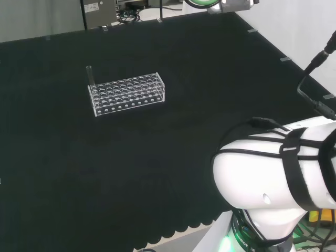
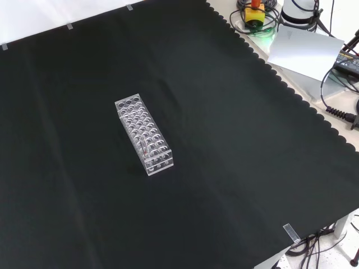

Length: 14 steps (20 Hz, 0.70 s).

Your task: Pick up the test tube.

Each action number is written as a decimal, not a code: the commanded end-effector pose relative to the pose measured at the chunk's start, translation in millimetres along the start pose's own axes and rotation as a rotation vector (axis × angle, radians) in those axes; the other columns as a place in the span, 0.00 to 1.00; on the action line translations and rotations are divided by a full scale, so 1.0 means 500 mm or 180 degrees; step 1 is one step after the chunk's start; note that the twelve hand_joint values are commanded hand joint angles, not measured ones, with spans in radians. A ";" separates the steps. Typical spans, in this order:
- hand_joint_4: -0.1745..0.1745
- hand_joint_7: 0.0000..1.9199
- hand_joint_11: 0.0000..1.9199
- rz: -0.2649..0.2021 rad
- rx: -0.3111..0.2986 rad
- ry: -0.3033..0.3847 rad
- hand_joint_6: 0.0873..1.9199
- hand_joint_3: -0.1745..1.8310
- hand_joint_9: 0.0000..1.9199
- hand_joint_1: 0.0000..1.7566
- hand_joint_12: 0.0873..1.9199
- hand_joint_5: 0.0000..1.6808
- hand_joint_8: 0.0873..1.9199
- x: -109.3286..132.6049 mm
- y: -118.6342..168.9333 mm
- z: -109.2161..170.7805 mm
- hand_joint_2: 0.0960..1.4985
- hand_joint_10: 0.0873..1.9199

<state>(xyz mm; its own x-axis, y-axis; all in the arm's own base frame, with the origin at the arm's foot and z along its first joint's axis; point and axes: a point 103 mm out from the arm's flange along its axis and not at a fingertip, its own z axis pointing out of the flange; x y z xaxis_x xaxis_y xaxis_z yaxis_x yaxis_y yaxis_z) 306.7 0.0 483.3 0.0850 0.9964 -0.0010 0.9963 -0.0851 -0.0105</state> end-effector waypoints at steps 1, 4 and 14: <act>0.29 0.00 0.00 0.0007 -0.0022 -0.0025 0.00 0.37 0.00 0.23 0.56 0.01 0.16 0.000 0.000 0.002 0.49 0.22; 0.29 0.00 0.00 0.0010 -0.0022 0.0004 0.00 0.28 0.00 0.23 0.58 0.02 0.15 0.000 0.001 0.004 0.55 0.21; 0.23 0.02 0.00 -0.0333 -0.0098 0.0087 0.00 0.24 0.01 0.38 0.75 0.08 0.38 0.055 0.083 0.010 0.54 0.43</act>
<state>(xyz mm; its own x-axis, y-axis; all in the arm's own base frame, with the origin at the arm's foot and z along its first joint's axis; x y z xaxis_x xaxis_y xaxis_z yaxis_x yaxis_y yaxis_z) 322.7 6.7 478.3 0.0490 0.9988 0.0096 0.9988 -0.0490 -0.0008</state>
